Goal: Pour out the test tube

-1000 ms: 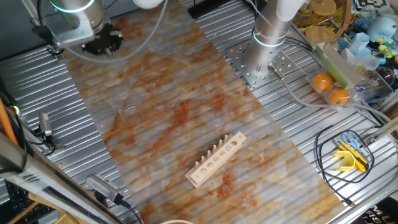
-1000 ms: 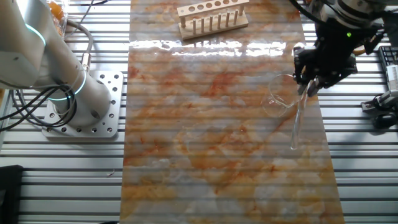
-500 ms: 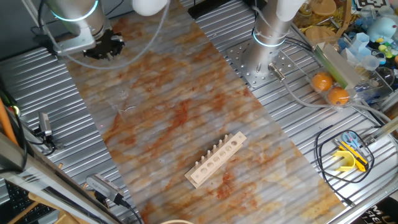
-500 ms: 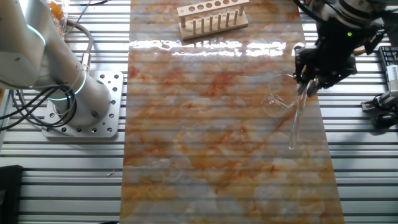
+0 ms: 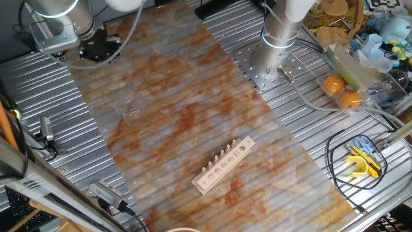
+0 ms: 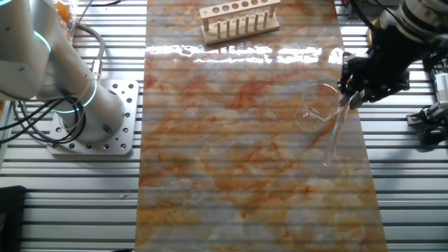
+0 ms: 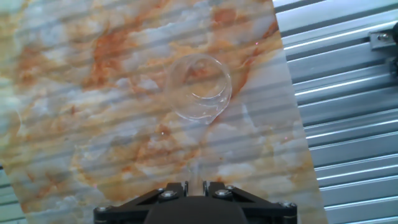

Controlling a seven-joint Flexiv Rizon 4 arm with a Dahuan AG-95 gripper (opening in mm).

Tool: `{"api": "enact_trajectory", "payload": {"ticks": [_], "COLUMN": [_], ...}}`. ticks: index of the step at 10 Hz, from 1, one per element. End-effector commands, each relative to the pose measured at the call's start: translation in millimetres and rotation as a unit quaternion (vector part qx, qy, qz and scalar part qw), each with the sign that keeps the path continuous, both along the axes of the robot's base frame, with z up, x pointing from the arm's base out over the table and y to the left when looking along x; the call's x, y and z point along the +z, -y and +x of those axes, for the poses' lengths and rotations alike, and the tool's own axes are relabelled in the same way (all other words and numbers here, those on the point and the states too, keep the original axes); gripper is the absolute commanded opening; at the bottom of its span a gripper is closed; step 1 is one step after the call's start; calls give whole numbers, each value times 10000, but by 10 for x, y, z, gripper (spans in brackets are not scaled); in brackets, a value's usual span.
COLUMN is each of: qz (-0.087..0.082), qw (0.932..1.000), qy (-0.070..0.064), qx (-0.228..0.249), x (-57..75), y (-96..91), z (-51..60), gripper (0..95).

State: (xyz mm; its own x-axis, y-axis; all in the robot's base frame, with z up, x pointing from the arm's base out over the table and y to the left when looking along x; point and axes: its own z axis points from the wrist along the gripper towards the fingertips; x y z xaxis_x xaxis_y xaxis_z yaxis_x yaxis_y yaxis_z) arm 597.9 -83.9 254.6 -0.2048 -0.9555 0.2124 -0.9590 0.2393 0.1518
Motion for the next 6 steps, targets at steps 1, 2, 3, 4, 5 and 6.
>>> {"api": "enact_trajectory", "payload": {"ticks": [1, 2, 3, 4, 5, 6], "qz": [22, 144, 167, 86, 31, -1], "qw": [9996, 9995, 9994, 9994, 9995, 9996], "qy": [-195, -191, -198, -209, -206, -202], "qx": [217, 186, 238, 261, 241, 211], "x": [-67, -67, -67, -66, -67, -85], "y": [-4, -4, -4, -3, -2, -8], "z": [37, 36, 36, 33, 32, 40], "gripper": [0, 0, 0, 0, 0, 0]}}
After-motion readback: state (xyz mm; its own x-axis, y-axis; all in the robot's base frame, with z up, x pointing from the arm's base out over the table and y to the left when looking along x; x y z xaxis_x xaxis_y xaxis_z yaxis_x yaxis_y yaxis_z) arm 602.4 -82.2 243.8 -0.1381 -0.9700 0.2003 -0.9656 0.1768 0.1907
